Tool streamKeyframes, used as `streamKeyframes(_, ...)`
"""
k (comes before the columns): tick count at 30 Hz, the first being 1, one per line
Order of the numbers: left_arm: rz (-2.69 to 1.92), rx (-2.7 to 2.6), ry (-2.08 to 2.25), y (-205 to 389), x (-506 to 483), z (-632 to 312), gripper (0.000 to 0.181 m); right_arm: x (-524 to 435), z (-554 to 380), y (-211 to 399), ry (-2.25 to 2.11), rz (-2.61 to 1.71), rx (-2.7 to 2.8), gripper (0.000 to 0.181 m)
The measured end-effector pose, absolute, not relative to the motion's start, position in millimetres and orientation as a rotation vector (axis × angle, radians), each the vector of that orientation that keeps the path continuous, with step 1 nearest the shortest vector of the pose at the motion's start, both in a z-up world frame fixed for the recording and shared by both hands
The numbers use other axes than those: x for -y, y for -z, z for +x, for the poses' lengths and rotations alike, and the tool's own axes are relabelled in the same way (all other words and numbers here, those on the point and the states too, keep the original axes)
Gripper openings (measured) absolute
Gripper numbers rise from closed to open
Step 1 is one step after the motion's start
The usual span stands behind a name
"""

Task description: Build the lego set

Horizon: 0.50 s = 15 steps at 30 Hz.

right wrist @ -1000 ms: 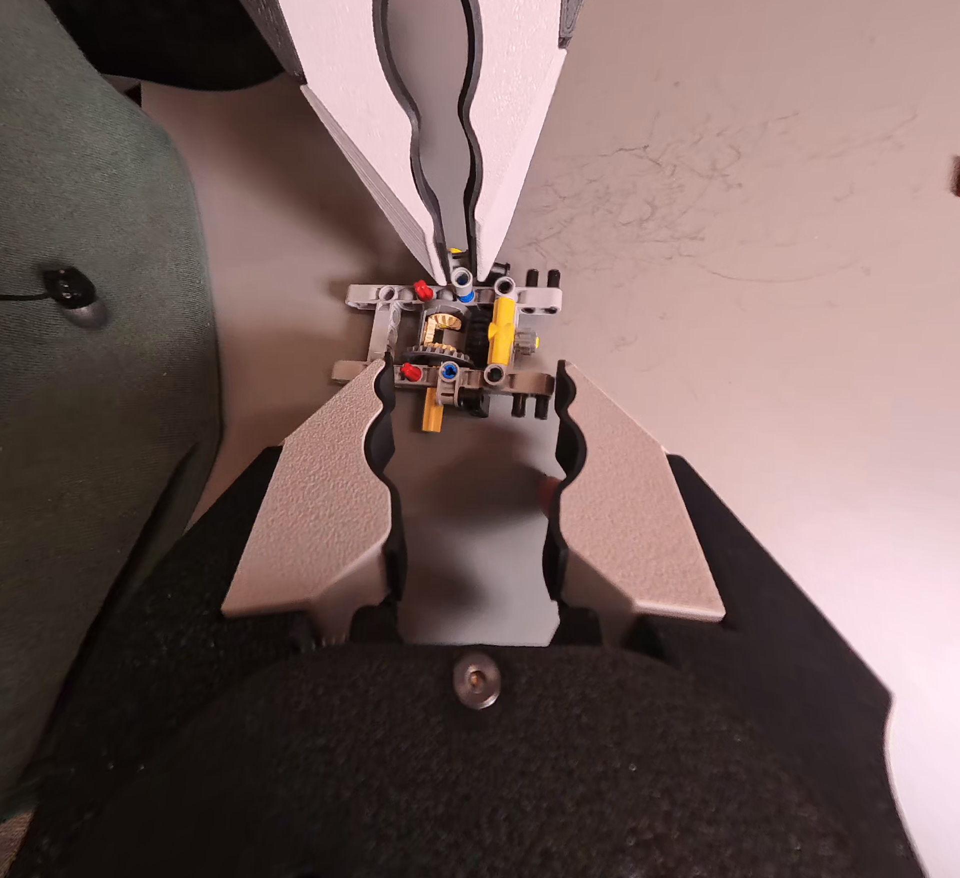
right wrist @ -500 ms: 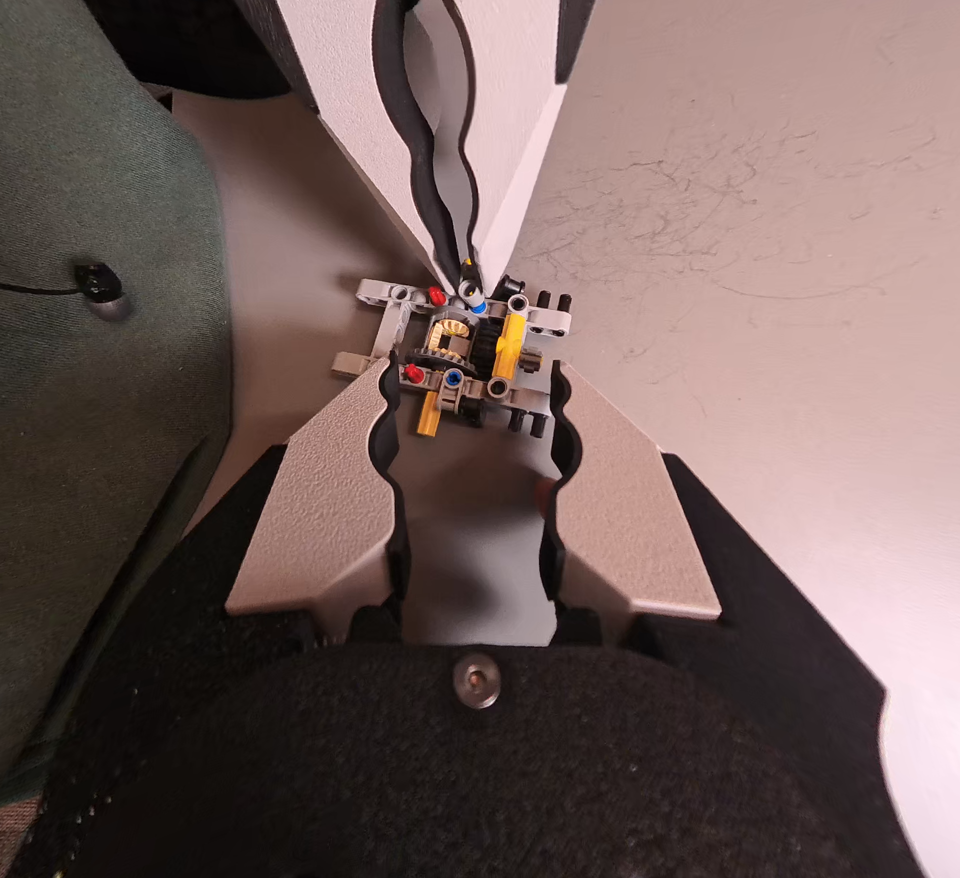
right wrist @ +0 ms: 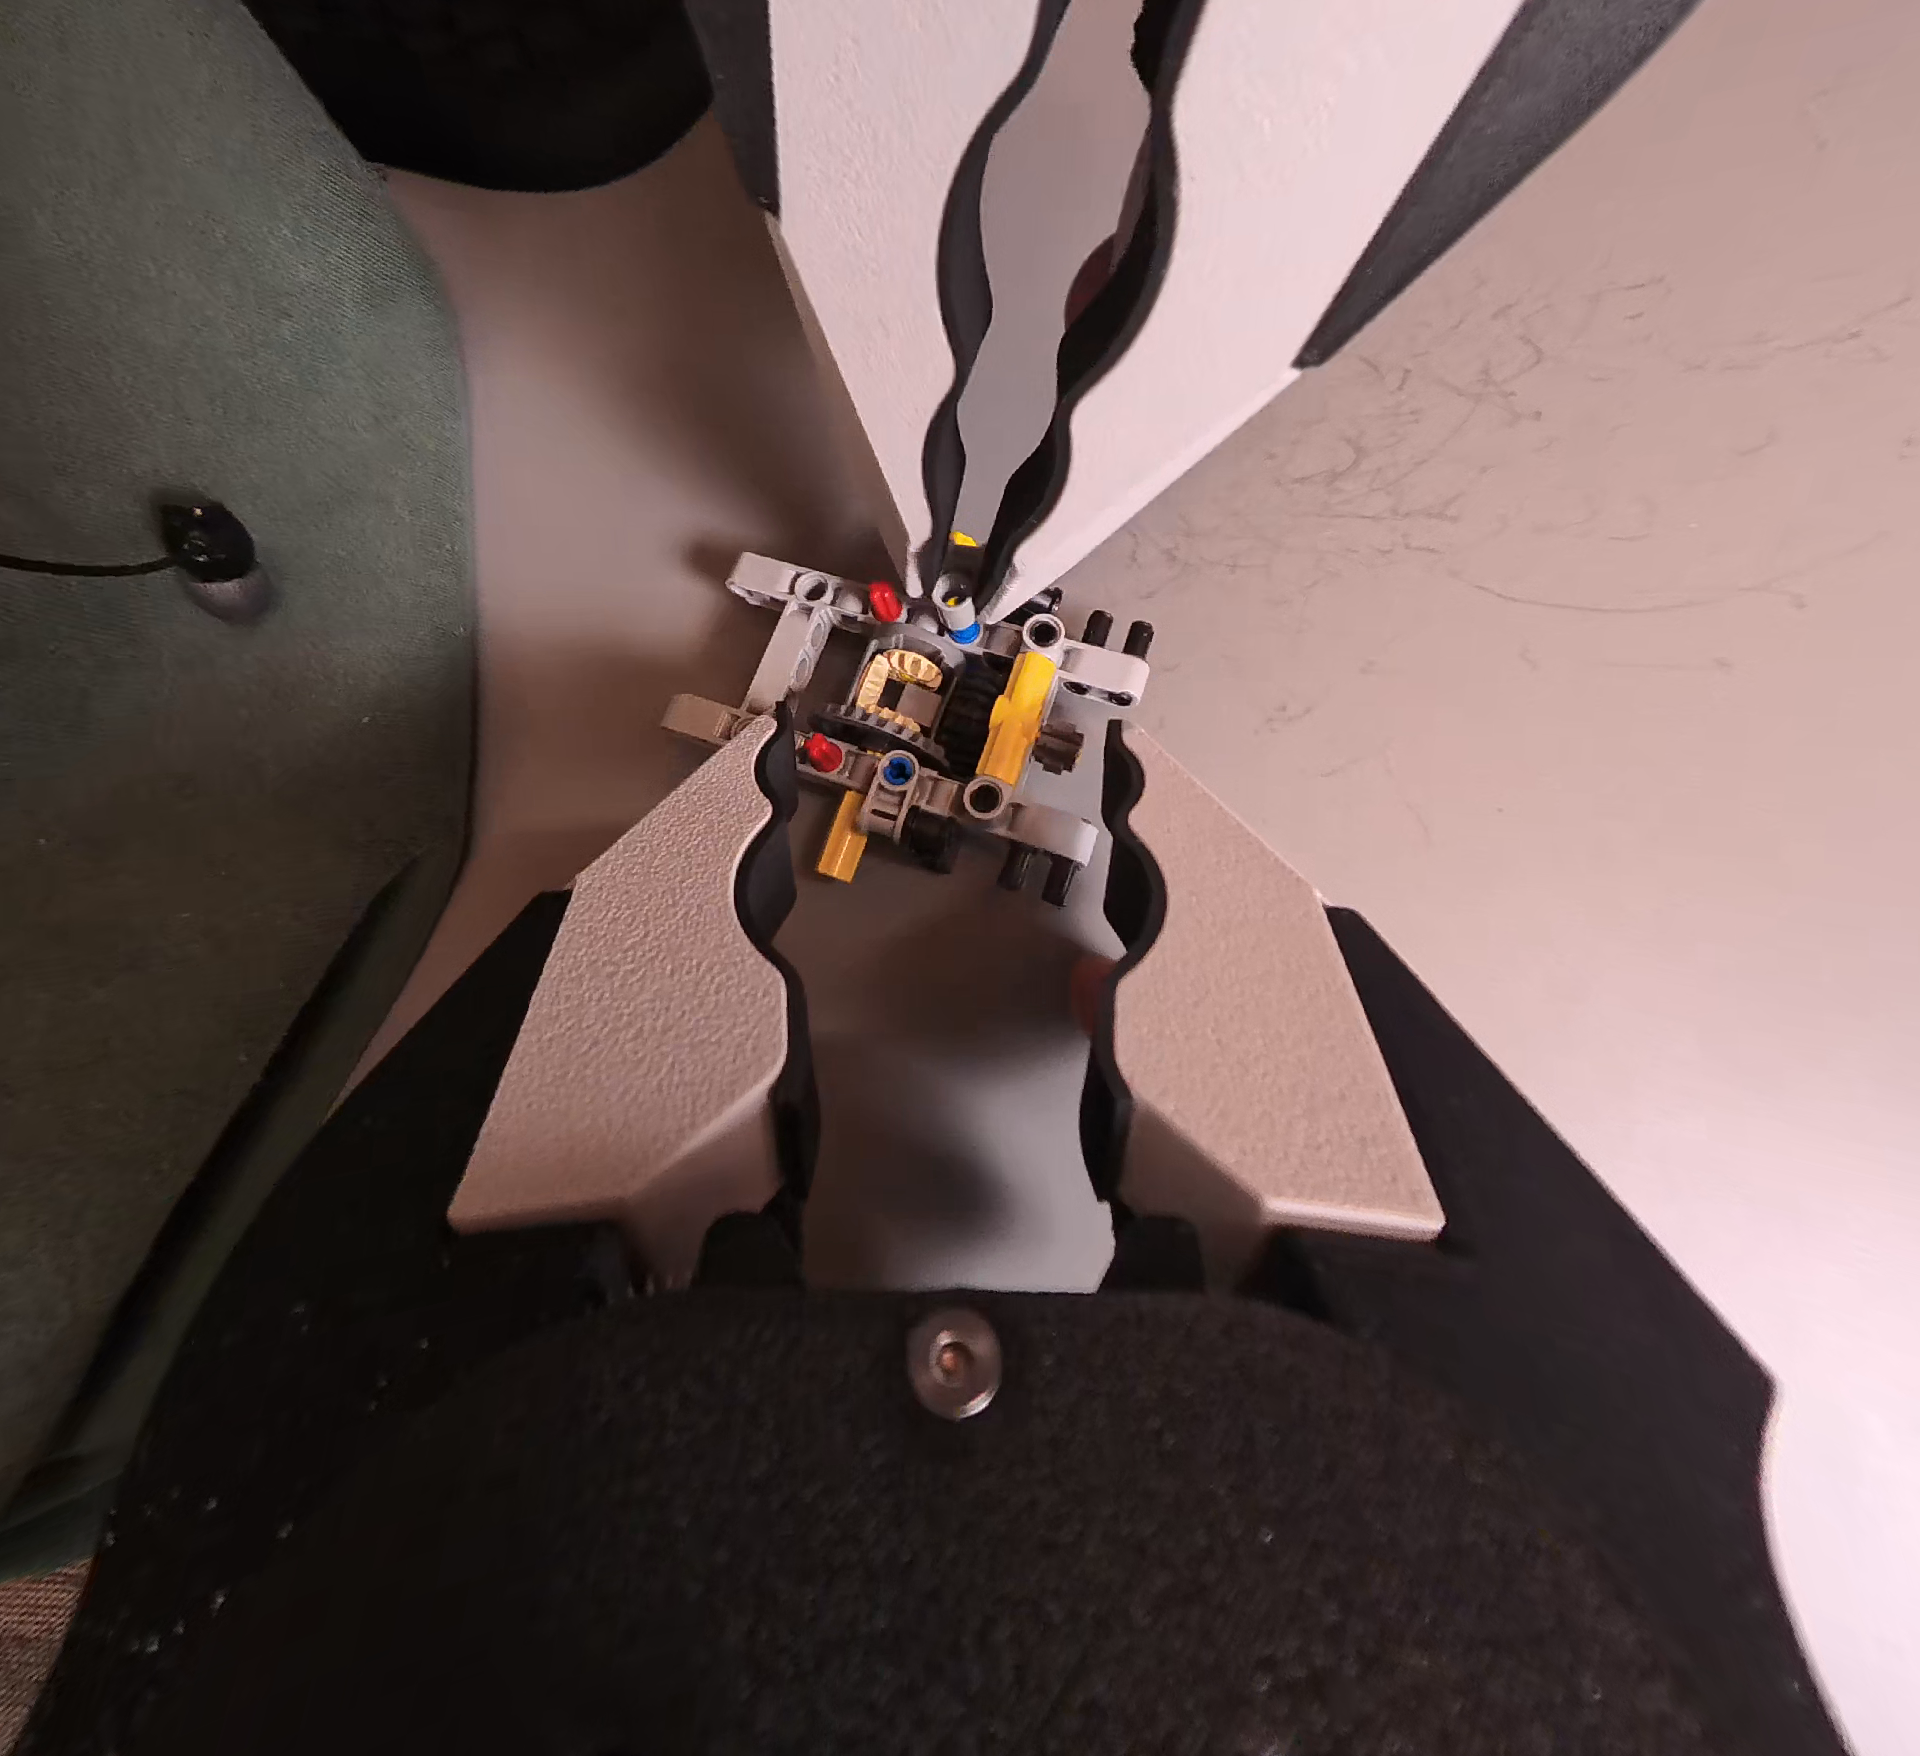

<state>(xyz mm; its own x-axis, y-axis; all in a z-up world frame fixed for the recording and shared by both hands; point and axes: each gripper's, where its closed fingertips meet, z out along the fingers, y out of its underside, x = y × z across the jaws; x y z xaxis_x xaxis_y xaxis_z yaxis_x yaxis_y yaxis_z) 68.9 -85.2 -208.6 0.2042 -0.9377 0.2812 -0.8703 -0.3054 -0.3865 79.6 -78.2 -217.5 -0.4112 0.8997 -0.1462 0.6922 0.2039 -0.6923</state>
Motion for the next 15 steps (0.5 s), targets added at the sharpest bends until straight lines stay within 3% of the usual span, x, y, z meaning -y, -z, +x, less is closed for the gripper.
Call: streamKeyframes(15, -2.418, -1.743, 0.693, 209.3, 86.4, 70.2, 0.006, 74.0, 82.5, 211.8, -0.954, -1.396, 2.155, 0.054)
